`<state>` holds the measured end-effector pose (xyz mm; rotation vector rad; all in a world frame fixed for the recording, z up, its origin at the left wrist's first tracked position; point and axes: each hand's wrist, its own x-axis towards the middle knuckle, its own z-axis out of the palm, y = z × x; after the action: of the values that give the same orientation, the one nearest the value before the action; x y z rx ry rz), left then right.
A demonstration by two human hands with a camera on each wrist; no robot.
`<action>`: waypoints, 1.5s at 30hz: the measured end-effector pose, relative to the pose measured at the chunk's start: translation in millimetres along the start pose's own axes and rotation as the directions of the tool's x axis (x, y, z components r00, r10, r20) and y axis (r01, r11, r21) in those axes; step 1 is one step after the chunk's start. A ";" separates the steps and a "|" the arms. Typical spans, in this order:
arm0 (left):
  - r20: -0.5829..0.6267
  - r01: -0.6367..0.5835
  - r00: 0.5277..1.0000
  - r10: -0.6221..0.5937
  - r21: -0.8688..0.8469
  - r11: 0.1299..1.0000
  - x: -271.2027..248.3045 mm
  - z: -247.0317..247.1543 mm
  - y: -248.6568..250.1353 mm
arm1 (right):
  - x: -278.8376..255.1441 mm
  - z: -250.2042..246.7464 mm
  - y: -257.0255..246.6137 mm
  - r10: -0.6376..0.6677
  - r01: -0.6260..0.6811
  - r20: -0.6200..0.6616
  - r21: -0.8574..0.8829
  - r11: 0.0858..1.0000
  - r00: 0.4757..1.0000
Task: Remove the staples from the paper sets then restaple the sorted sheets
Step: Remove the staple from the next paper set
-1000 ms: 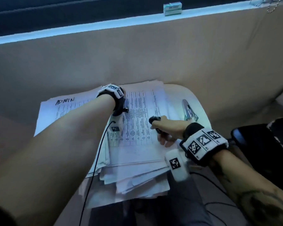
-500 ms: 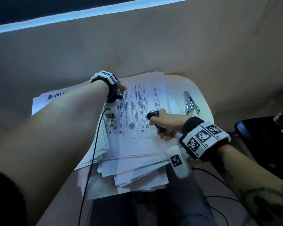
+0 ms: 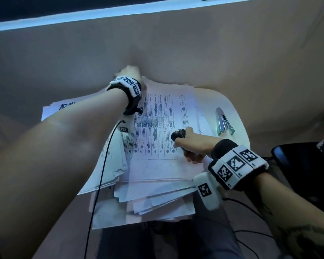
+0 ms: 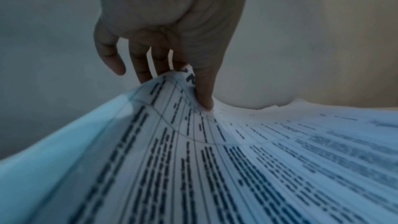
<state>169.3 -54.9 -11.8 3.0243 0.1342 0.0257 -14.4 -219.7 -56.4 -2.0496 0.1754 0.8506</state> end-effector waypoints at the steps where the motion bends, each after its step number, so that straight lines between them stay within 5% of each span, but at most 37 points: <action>1: 0.030 -0.021 0.999 0.020 0.022 1.000 -2.8 -7.9 2.6 | 0.3 -0.5 0.0 -0.001 0.001 -0.005 -0.005 1.000 1.000; 6: 0.215 -0.135 0.966 0.145 -0.059 0.989 -12.9 -33.4 4.7 | 1.8 1.4 -2.6 -0.009 0.009 -0.009 -0.034 0.999 1.000; 11: 0.175 -0.324 0.931 0.321 -0.014 0.946 -25.4 -61.9 -1.0 | 0.1 -0.6 -6.6 -0.021 0.021 -0.022 0.009 1.000 1.000; 15: 0.091 -0.335 0.936 0.340 -0.071 0.940 -35.7 -78.8 -10.4 | -10.2 -12.5 -3.6 -0.082 0.078 0.043 0.095 0.992 0.996; 20: -0.034 -0.376 0.926 0.377 -0.183 0.908 -46.7 -94.7 -14.7 | -23.6 -37.3 -11.4 -0.226 0.265 -0.265 0.119 0.957 0.937; 24: -0.177 -0.449 0.893 0.415 -0.267 0.853 -55.1 -110.0 -13.7 | -32.2 -70.2 -50.3 -0.442 0.413 -0.528 -0.180 0.893 0.725; 28: -0.295 -0.534 0.844 0.449 -0.370 0.761 -65.2 -127.2 -14.4 | -47.8 -111.0 -101.8 -0.647 0.222 -0.645 -0.618 0.754 0.406; 31: -0.431 -0.603 0.780 0.454 -0.326 0.728 -72.1 -141.7 -14.1 | -60.6 -130.0 -133.0 -0.773 0.113 -0.540 -0.791 0.601 0.332; 35: -0.586 -0.653 0.721 0.370 -0.399 0.643 -81.3 -163.6 -14.2 | -87.3 -138.0 -163.0 -0.818 -0.020 -0.456 -0.877 0.480 0.350; 37: -0.725 -0.718 0.621 0.299 -0.372 0.589 -88.6 -174.3 -15.0 | -106.4 -135.0 -170.3 -0.875 -0.064 -0.437 -0.899 0.434 0.210; 39: -0.861 -0.746 0.444 0.246 -0.204 0.634 -98.6 -184.3 -17.2 | -119.7 -129.7 -166.1 -0.920 -0.116 -0.390 -0.913 0.390 -0.029; 40: -0.900 -0.746 0.365 0.239 -0.129 0.653 -105.7 -187.9 -19.0 | -124.2 -125.3 -162.0 -0.922 -0.108 -0.373 -0.918 0.383 -0.101; 41: -0.906 -0.751 0.337 0.256 -0.094 0.654 -111.9 -190.1 -22.1 | -126.4 -120.7 -156.0 -0.927 -0.096 -0.362 -0.924 0.371 -0.102; 42: -0.884 -0.761 0.356 0.303 -0.087 0.643 -117.8 -190.3 -26.4 | -125.8 -117.5 -148.4 -0.932 -0.081 -0.360 -0.928 0.363 -0.051; 45: -0.691 -0.746 0.525 0.497 -0.091 0.660 -130.8 -178.8 -40.3 | -117.3 -110.8 -123.0 -0.926 -0.016 -0.355 -0.934 0.356 0.125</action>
<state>31.6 -6.5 159.6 2.3527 -0.8545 0.9911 4.5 -254.1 142.6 -2.8549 -0.5251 -1.1752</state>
